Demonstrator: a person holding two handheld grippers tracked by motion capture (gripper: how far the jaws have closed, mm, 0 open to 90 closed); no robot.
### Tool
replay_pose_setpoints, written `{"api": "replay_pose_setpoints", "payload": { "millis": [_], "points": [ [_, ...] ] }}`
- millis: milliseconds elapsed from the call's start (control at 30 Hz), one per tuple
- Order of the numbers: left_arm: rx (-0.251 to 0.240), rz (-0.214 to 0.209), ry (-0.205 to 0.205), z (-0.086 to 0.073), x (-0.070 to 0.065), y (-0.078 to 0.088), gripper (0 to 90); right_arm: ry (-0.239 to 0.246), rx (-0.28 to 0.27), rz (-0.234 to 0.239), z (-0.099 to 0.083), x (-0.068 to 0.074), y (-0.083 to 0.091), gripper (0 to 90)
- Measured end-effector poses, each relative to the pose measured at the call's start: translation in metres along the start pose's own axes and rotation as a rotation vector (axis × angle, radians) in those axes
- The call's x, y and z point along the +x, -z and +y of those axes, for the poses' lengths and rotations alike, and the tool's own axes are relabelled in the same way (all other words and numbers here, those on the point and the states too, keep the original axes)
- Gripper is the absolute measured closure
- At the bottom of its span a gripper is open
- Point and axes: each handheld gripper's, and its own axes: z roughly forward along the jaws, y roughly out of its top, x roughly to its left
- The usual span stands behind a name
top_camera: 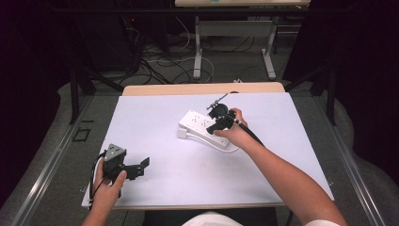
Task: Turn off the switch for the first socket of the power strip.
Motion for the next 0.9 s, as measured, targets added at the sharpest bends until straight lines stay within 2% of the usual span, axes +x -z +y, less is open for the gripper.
{"api": "replay_pose_setpoints", "payload": {
  "millis": [33, 67, 100, 133, 200, 233, 267, 300, 333, 367, 400, 467, 500, 533, 567, 633, 667, 700, 733, 767, 800, 833, 867, 900],
  "points": [
    [0.000, -0.001, 0.000, 0.000, 0.000, 0.000, 0.1, 0.023, 0.066, 0.003, 0.003, -0.001, 0.003, 49.9],
    [-0.001, -0.001, -0.001, 0.000, 0.000, 0.000, 0.1, -0.003, 0.068, 0.005, 0.003, 0.000, 0.002, 51.1],
    [-0.001, -0.001, -0.001, 0.000, 0.000, 0.000, 0.1, -0.003, 0.068, 0.005, 0.003, 0.000, 0.002, 51.1],
    [-0.002, -0.001, -0.001, 0.000, 0.000, 0.000, 0.1, -0.015, -0.009, 0.024, 0.002, 0.001, -0.005, 54.6],
    [-0.003, -0.001, -0.001, 0.000, 0.000, 0.000, 0.1, 0.008, 0.094, 0.025, 0.006, 0.000, 0.000, 57.7],
    [-0.003, -0.001, -0.001, 0.000, 0.000, 0.000, 0.1, -0.007, 0.115, 0.021, 0.007, 0.001, 0.000, 59.2],
    [-0.002, -0.001, -0.002, 0.000, 0.000, 0.000, 0.1, -0.006, 0.032, 0.040, 0.005, 0.001, -0.006, 61.0],
    [-0.002, -0.001, -0.001, 0.000, 0.000, 0.000, 0.1, 0.022, 0.109, 0.038, 0.007, 0.000, -0.002, 63.1],
    [-0.002, -0.001, -0.001, 0.000, 0.000, 0.000, 0.1, -0.017, 0.046, 0.048, 0.005, 0.002, -0.007, 65.3],
    [-0.002, -0.001, -0.001, 0.000, 0.000, 0.000, 0.1, -0.013, 0.020, 0.054, 0.005, 0.002, -0.010, 66.8],
    [-0.002, -0.001, -0.003, 0.000, 0.000, 0.000, 0.1, -0.019, 0.058, 0.056, 0.006, 0.003, -0.008, 68.4],
    [-0.001, -0.001, -0.003, 0.000, 0.001, 0.000, 0.1, -0.002, 0.050, 0.049, 0.006, 0.002, -0.011, 71.9],
    [-0.001, -0.001, -0.003, 0.000, 0.001, 0.000, 0.1, -0.019, 0.088, 0.048, 0.007, 0.003, -0.009, 73.3],
    [0.000, -0.001, -0.003, 0.000, 0.001, 0.000, 0.1, -0.005, 0.054, 0.047, 0.006, 0.003, -0.012, 75.1],
    [0.000, -0.001, -0.003, 0.000, 0.000, 0.000, 0.2, 0.022, 0.100, 0.044, 0.008, 0.001, -0.010, 76.5],
    [0.000, -0.001, -0.003, 0.000, 0.000, 0.000, 0.1, -0.011, 0.087, 0.044, 0.007, 0.003, -0.012, 78.5],
    [0.000, -0.001, -0.003, 0.000, 0.000, 0.000, 0.1, 0.008, 0.039, 0.046, 0.006, 0.001, -0.016, 81.1],
    [0.000, -0.001, -0.004, 0.000, 0.000, 0.000, 0.1, -0.003, 0.024, 0.046, 0.005, 0.002, -0.018, 82.9],
    [0.000, -0.001, -0.004, 0.000, 0.001, 0.000, 0.1, 0.009, 0.090, 0.045, 0.007, 0.001, -0.014, 84.7],
    [0.000, -0.001, -0.004, 0.000, 0.001, 0.000, 0.1, -0.015, 0.021, 0.047, 0.005, 0.002, -0.019, 86.2],
    [0.000, -0.001, -0.004, 0.000, 0.001, 0.000, 0.1, -0.002, -0.009, 0.048, 0.004, 0.001, -0.022, 87.6],
    [0.000, 0.000, -0.004, 0.000, 0.001, 0.000, 0.1, 0.035, 0.214, 0.038, 0.012, -0.002, -0.009, 88.8],
    [-0.001, 0.000, -0.004, 0.000, 0.001, 0.000, 0.1, -0.002, 0.160, 0.042, 0.009, 0.001, -0.013, 89.5],
    [-0.001, 0.000, -0.004, 0.000, 0.001, 0.000, 0.1, -0.021, 0.029, 0.046, 0.004, 0.002, -0.023, 90.0]
  ]
}}
